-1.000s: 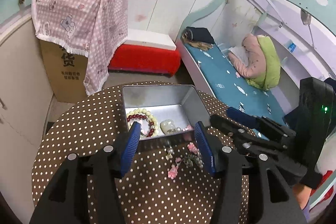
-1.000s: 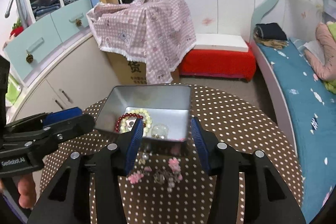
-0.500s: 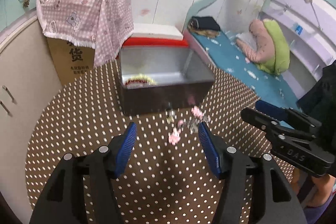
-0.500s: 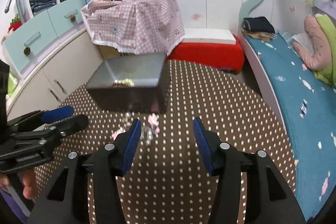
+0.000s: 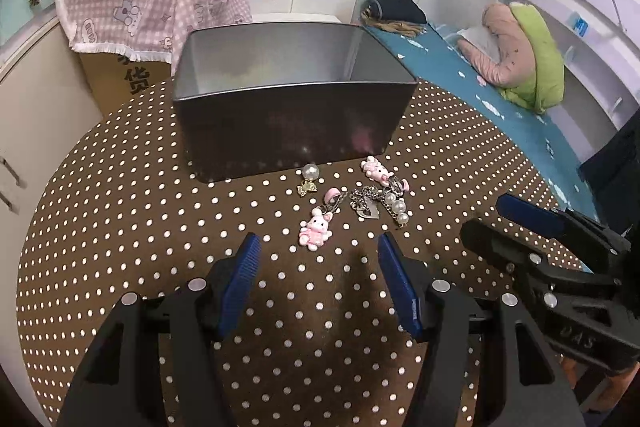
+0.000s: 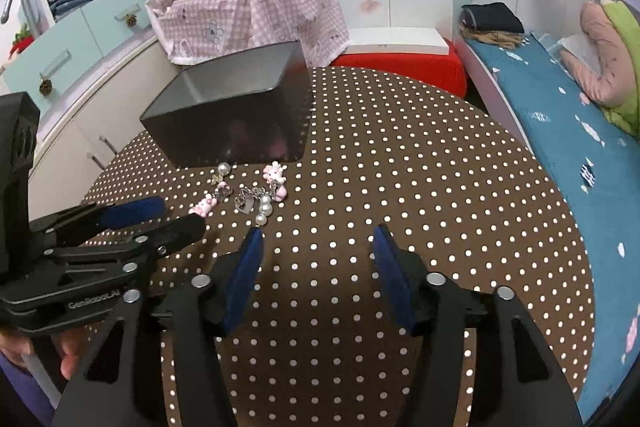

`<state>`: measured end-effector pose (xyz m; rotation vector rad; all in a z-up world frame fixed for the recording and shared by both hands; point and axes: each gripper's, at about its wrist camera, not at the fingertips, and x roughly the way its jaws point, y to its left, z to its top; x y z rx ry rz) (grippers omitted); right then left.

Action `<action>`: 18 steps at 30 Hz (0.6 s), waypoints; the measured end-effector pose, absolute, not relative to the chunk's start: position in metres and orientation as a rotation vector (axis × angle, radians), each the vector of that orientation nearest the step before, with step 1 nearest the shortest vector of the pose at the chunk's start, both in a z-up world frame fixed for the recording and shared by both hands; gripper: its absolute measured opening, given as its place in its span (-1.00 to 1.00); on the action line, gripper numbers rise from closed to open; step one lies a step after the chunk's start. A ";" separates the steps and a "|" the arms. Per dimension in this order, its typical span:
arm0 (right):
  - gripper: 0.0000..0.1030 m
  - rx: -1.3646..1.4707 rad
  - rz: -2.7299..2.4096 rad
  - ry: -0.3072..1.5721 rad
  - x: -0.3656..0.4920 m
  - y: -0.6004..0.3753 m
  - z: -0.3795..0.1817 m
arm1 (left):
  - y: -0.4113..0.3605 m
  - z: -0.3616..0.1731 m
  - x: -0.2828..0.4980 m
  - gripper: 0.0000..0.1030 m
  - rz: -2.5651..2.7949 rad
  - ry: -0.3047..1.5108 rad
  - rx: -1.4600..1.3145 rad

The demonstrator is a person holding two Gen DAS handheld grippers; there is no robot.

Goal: Organize jewelry
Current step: 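Move both tools back to the remaining charms and pearls on the table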

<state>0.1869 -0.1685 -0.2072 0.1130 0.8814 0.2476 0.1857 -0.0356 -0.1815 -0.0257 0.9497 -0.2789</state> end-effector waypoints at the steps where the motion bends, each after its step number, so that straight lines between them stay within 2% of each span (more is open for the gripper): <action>1: 0.10 0.116 0.251 0.884 0.187 -0.169 -0.209 | -0.037 -0.183 0.187 0.13 -0.275 0.949 -0.020; 9: 0.11 0.120 0.255 0.886 0.192 -0.169 -0.211 | -0.040 -0.188 0.199 0.09 -0.264 0.965 -0.001; 10: 0.10 0.120 0.253 0.886 0.192 -0.170 -0.211 | -0.041 -0.188 0.199 -0.04 -0.264 0.964 0.005; 14: 0.11 0.121 0.243 0.888 0.194 -0.171 -0.212 | -0.043 -0.188 0.201 -0.27 -0.251 0.959 0.038; 16: 0.11 0.118 0.242 0.889 0.195 -0.170 -0.212 | -0.044 -0.189 0.201 -0.69 -0.223 0.952 0.074; 18: 0.11 0.112 0.244 0.892 0.195 -0.168 -0.212 | -0.044 -0.189 0.200 -0.71 -0.226 0.950 0.086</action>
